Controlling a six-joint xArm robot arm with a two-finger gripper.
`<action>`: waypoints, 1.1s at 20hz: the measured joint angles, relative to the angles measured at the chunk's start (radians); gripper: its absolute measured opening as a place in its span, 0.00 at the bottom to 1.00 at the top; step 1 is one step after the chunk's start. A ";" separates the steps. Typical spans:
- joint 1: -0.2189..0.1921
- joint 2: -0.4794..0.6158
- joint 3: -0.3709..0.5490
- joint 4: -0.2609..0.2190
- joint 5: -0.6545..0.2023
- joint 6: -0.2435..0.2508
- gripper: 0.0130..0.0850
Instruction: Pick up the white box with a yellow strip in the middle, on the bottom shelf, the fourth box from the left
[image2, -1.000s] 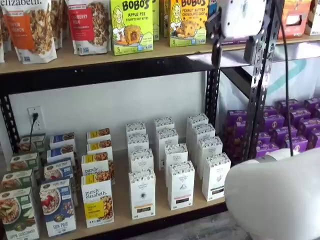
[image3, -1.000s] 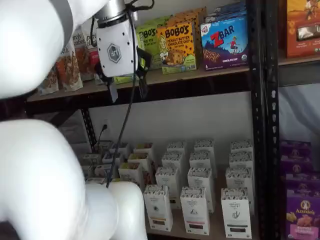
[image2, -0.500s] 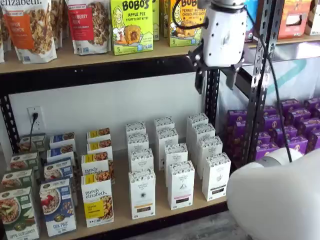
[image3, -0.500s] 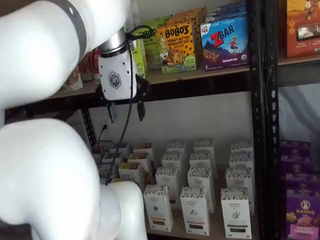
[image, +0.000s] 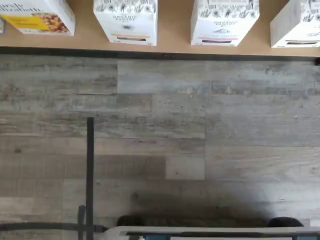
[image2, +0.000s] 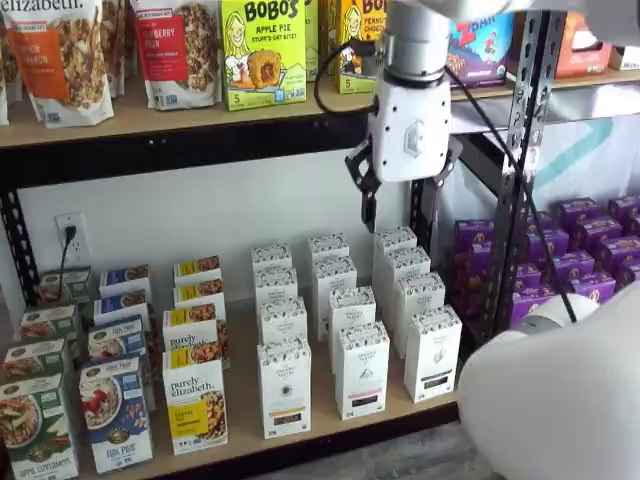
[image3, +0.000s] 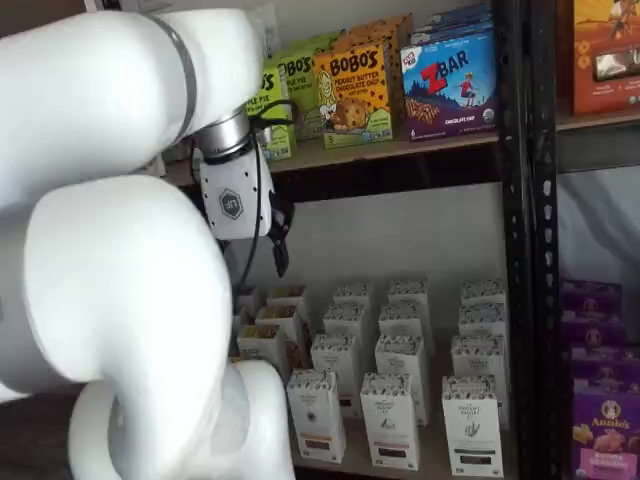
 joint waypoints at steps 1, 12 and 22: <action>0.008 0.012 0.011 -0.004 -0.022 0.009 1.00; 0.086 0.170 0.109 -0.067 -0.271 0.118 1.00; 0.104 0.437 0.113 -0.105 -0.569 0.179 1.00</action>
